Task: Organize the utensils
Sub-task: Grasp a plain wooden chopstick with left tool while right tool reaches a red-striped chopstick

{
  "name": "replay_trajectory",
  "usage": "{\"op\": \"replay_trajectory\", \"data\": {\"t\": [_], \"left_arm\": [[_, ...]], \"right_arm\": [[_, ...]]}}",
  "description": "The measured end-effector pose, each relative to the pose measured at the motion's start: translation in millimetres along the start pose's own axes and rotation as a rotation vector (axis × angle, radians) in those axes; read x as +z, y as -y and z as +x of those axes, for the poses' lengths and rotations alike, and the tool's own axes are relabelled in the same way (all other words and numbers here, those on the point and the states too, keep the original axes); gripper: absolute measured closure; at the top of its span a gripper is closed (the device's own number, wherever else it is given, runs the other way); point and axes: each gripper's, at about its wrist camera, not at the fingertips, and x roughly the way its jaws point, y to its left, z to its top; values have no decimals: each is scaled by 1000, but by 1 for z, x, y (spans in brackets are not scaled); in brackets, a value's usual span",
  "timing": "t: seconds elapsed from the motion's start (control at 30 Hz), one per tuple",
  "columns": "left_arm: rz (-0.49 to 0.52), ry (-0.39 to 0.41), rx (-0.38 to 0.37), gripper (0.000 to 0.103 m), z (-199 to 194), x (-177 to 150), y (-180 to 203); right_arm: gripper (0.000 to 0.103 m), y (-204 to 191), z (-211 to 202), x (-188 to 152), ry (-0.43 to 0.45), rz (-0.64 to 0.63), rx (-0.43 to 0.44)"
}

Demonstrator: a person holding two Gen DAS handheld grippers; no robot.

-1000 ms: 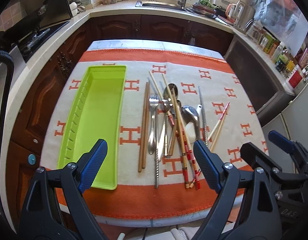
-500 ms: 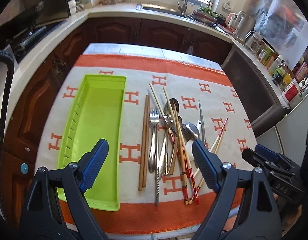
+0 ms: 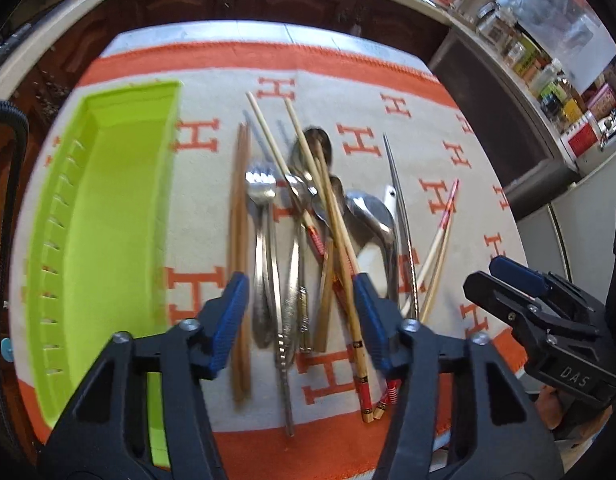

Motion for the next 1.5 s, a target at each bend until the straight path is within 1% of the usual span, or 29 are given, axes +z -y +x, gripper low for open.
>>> {"op": "replay_trajectory", "data": {"t": [0.07, 0.1, 0.13, 0.17, 0.2, 0.37, 0.47, 0.63, 0.83, 0.9, 1.1, 1.17, 1.27, 1.3, 1.33, 1.37, 1.5], "left_arm": [[4, -45, -33, 72, 16, -4, 5], [7, -57, -44, 74, 22, -5, 8], [11, -66, -53, 74, 27, -7, 11], [19, -75, -59, 77, 32, -8, 14], [26, -79, -62, 82, 35, -9, 17], [32, -104, -95, 94, 43, -12, 31], [26, -130, -96, 95, 46, -14, 30], [-7, -173, -95, 95, 62, -15, 27], [-10, -160, -84, 95, 64, -13, 29], [-12, -151, -83, 98, 61, -14, 28], [-30, -88, -63, 99, 40, -13, 22], [-34, -62, -54, 99, 28, -13, 18], [-37, -27, -47, 99, 6, -12, 12], [-37, -8, -44, 99, -3, -11, 9], [-37, 12, -40, 99, -14, -10, 6], [-37, 29, -36, 99, -23, -10, 2], [-42, 118, 27, 99, -65, -4, -21]], "right_arm": [[39, 3, 8, 0, 6, 10, 10], [39, 6, 12, -2, -14, 19, 7], [39, 9, 13, -5, -32, 26, 4], [39, 11, 16, -6, -40, 31, 5], [39, 13, 20, -6, -44, 35, 7], [39, 20, 28, -14, -83, 55, 29], [39, 20, 32, -16, -93, 57, 39], [39, 23, 36, -15, -100, 62, 52], [39, 24, 33, -18, -105, 61, 64], [39, 21, 33, -18, -104, 53, 68], [40, 6, 32, -21, -108, -14, 88], [47, -2, 32, -24, -111, -41, 104], [60, -16, 36, -26, -131, -75, 131], [67, -21, 38, -27, -142, -87, 139], [69, -26, 40, -28, -150, -95, 149], [70, -31, 42, -29, -155, -103, 159], [74, -48, 48, -29, -169, -124, 169]]}}
